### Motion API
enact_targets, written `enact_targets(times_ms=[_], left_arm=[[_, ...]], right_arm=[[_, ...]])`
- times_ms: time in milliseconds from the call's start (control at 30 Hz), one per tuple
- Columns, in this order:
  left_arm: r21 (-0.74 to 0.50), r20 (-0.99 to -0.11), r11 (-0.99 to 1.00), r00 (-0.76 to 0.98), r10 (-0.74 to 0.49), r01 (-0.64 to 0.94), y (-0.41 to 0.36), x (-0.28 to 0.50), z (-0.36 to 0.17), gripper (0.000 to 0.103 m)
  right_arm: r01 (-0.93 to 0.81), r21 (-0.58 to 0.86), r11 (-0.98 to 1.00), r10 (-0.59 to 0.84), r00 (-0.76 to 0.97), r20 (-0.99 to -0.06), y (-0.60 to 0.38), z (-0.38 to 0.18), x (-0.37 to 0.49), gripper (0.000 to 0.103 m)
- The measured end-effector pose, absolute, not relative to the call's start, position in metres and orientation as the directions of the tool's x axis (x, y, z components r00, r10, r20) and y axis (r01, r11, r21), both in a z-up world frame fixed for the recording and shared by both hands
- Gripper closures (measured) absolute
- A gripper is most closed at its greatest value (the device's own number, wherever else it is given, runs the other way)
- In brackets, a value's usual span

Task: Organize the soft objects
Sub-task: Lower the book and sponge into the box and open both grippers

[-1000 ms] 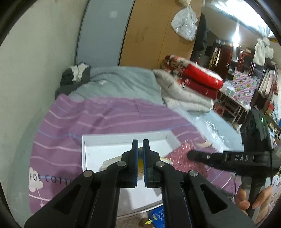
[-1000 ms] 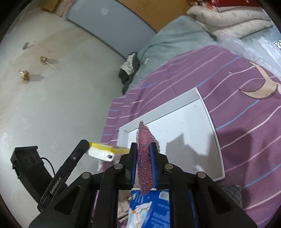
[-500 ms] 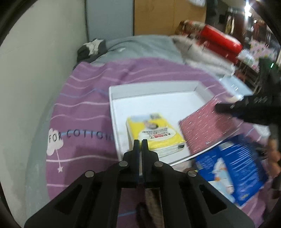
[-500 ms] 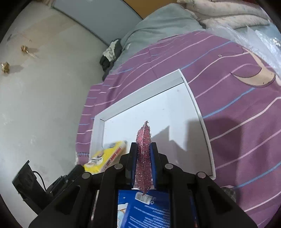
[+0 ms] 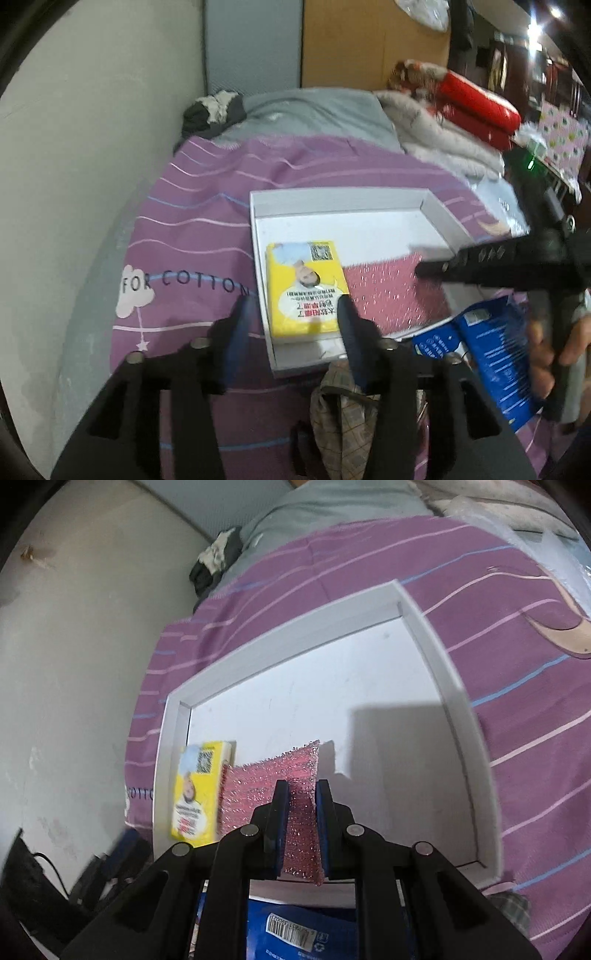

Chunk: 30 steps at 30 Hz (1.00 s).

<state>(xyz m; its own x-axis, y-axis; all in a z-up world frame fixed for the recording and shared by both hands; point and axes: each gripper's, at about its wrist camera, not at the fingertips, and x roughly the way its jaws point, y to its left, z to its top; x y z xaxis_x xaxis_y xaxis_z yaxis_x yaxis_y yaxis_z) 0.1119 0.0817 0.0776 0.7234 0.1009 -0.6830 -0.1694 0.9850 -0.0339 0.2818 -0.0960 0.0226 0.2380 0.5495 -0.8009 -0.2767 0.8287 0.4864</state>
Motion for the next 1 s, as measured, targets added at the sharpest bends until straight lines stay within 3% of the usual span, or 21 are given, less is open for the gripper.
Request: enact_targets(times_ms=[233,367,533,567,600,700,867,1000], left_arm=[[-0.083,-0.683,0.969,0.722,0.115,-0.233,0.088,0.103,0.081,0.052],[-0.098,-0.693,0.965,0.713,0.110,-0.244,0.091,0.099,0.082,0.052],[-0.162,-0.701,0.973,0.713,0.004,-0.164,0.089,0.118,0.082,0.053],[-0.179,-0.714,0.973,0.700,-0.026,-0.148,0.087,0.128,0.080,0.065],[-0.193,-0.726,0.973,0.685,-0.056,-0.125,0.085,0.139,0.078,0.084],[-0.191,-0.757,0.975,0.650,-0.072,-0.115,0.084,0.176,0.069,0.098],[-0.136,-0.862,0.968,0.506,-0.011,-0.210,0.094,0.215,0.038,0.102],[-0.148,-0.889,0.958,0.458,-0.020,-0.245,0.096,0.213,0.027,0.102]], right_arm=[[-0.332,0.432,0.839,0.513,0.213,-0.832,-0.081,0.019,0.277,0.089],[-0.318,0.388,0.865,0.478,0.289,-0.829,-0.088,0.029,0.274,0.089],[-0.311,0.372,0.875,0.465,0.322,-0.825,-0.100,0.038,0.279,0.089],[-0.309,0.373,0.875,0.465,0.318,-0.827,-0.099,0.037,0.281,0.089],[-0.309,0.368,0.877,0.460,0.317,-0.830,-0.099,0.037,0.281,0.089],[-0.317,0.354,0.880,0.450,0.314,-0.836,-0.095,0.035,0.281,0.089],[-0.325,0.335,0.884,0.435,0.314,-0.844,-0.090,0.032,0.279,0.089],[-0.332,0.351,0.876,0.450,0.300,-0.841,-0.090,0.032,0.278,0.089]])
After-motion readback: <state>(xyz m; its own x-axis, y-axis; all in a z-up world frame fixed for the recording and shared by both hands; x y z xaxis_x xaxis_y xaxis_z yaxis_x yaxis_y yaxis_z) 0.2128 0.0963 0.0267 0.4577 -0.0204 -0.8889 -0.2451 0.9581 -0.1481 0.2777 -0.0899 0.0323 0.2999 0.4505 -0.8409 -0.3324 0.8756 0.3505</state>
